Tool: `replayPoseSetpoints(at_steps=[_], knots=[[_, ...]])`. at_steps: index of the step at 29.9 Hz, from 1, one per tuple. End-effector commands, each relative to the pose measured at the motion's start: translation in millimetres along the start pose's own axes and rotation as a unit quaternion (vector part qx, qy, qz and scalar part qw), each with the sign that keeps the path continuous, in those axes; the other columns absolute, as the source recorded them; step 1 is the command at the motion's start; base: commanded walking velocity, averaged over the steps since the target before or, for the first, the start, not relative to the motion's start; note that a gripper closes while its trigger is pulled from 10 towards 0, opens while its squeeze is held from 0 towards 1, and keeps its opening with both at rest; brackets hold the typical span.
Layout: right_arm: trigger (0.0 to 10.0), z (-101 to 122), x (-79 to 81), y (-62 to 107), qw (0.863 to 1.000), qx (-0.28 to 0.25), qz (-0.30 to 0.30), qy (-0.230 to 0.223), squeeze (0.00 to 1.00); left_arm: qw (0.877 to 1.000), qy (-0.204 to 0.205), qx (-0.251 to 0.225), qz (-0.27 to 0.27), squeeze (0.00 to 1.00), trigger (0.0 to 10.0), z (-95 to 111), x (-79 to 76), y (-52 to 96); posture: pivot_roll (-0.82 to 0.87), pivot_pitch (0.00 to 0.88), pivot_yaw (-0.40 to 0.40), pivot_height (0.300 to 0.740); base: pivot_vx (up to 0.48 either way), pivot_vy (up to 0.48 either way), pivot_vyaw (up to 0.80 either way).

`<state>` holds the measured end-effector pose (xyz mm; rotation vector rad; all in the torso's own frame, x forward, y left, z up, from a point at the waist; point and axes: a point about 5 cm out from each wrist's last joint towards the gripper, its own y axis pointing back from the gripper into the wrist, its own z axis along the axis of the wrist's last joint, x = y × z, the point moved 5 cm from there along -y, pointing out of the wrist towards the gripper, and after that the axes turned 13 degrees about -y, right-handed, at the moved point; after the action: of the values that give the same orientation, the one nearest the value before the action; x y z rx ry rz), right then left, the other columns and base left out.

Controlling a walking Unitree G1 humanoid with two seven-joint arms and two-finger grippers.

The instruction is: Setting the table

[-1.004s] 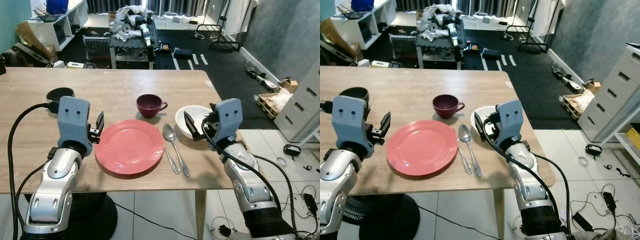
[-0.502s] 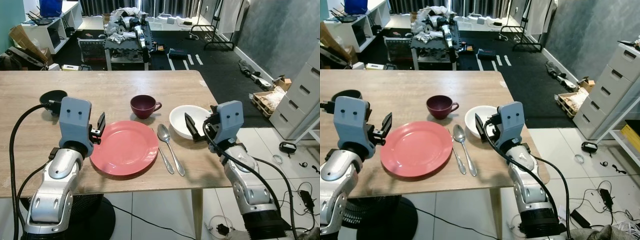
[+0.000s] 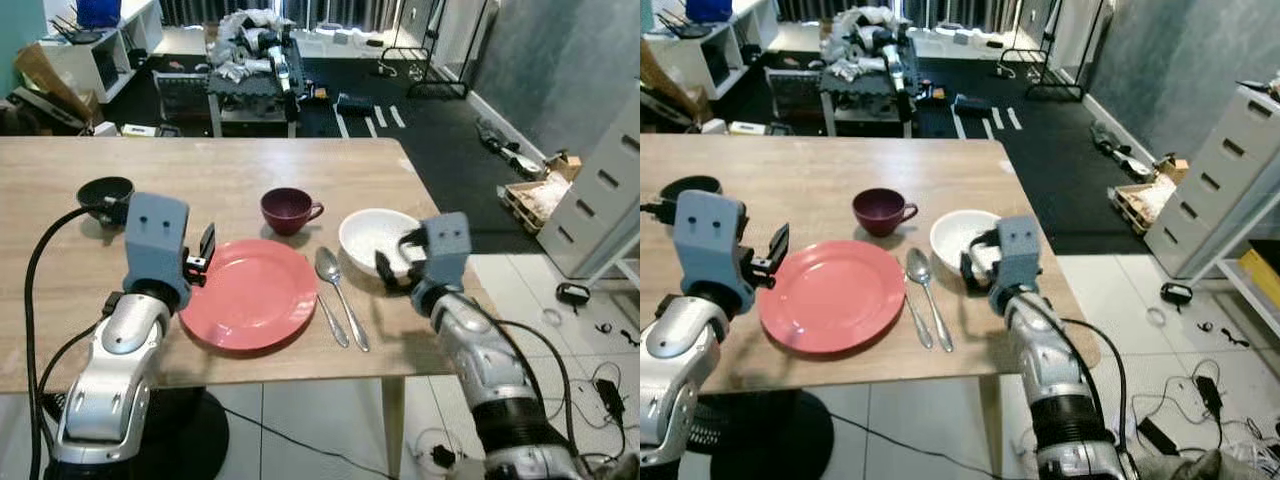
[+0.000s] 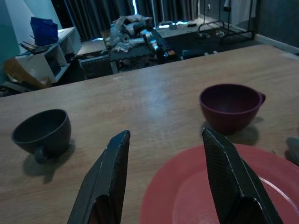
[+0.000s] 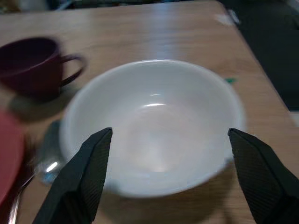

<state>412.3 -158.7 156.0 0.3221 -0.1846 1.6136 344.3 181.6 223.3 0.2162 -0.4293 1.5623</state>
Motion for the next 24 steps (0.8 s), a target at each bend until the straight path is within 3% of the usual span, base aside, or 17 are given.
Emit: replayPoseSetpoints(at_steps=[1,6,11,13,14,19,20,21,22,23,24], knots=[[10.0,0.3,-13.2,-0.7,0.999,-0.002,-0.026,-0.027,0.00,1.000,-0.007,0.015,0.001,0.00,10.0,-6.4,2.3,-0.5,0.08,0.048,0.034,0.740,0.000,0.000,0.00],[10.0,8.4,-27.6,-1.8,0.997,-0.008,-0.049,-0.055,0.00,1.000,-0.009,0.016,0.002,0.00,10.0,-6.6,3.8,-0.9,0.08,0.058,0.034,0.740,0.000,0.000,0.00],[10.0,-3.5,-46.6,-0.7,0.994,0.017,-0.093,-0.056,0.00,1.000,-0.007,0.016,-0.003,0.00,10.0,-5.6,-0.7,-0.6,0.08,0.068,0.033,0.740,0.000,0.000,0.00],[10.0,-9.7,-47.6,-1.5,0.992,0.031,-0.097,-0.080,0.00,1.000,-0.006,0.015,-0.004,0.00,10.0,-5.1,-1.4,-0.5,0.09,0.073,0.033,0.740,0.000,0.000,0.00],[10.0,-21.5,-40.3,-3.2,0.985,0.063,-0.081,-0.140,0.00,1.000,-0.006,0.015,-0.005,0.00,10.0,-4.6,-1.5,-0.1,0.09,0.075,0.033,0.740,0.000,0.000,0.00],[10.0,-29.3,-33.0,-5.2,0.980,0.087,-0.070,-0.163,0.00,1.000,-0.006,0.016,-0.005,0.00,10.0,-5.1,-0.5,0.7,0.09,0.078,0.030,0.740,0.000,0.000,0.00],[8.7,-31.1,-31.5,-6.6,0.978,0.093,-0.070,-0.171,0.00,1.000,-0.007,0.017,-0.005,0.00,10.0,-5.4,0.0,1.0,0.09,0.078,0.030,0.740,0.000,0.000,0.00],[8.7,-31.1,-31.5,-6.6,0.978,0.093,-0.070,-0.171,0.00,1.000,-0.007,0.017,-0.005,0.00,10.0,-5.4,0.0,1.0,0.09,0.078,0.030,0.740,0.000,0.000,0.00],[3.2,-30.9,-29.7,-7.9,0.976,0.093,-0.068,-0.185,0.00,1.000,-0.007,0.018,-0.004,0.00,10.0,-5.5,0.1,1.2,0.09,0.079,0.026,0.740,0.000,0.000,0.00],[3.2,-30.6,-28.7,-8.6,0.975,0.093,-0.067,-0.191,0.00,1.000,-0.007,0.018,-0.004,0.00,10.0,-5.5,0.1,1.3,0.10,0.079,0.025,0.740,0.000,0.000,0.00],[0.0,-30.1,-27.3,-9.3,0.974,0.093,-0.064,-0.196,0.00,1.000,-0.006,0.018,-0.003,0.00,10.0,-5.6,0.2,1.4,0.10,0.079,0.025,0.740,0.000,0.000,0.00]])
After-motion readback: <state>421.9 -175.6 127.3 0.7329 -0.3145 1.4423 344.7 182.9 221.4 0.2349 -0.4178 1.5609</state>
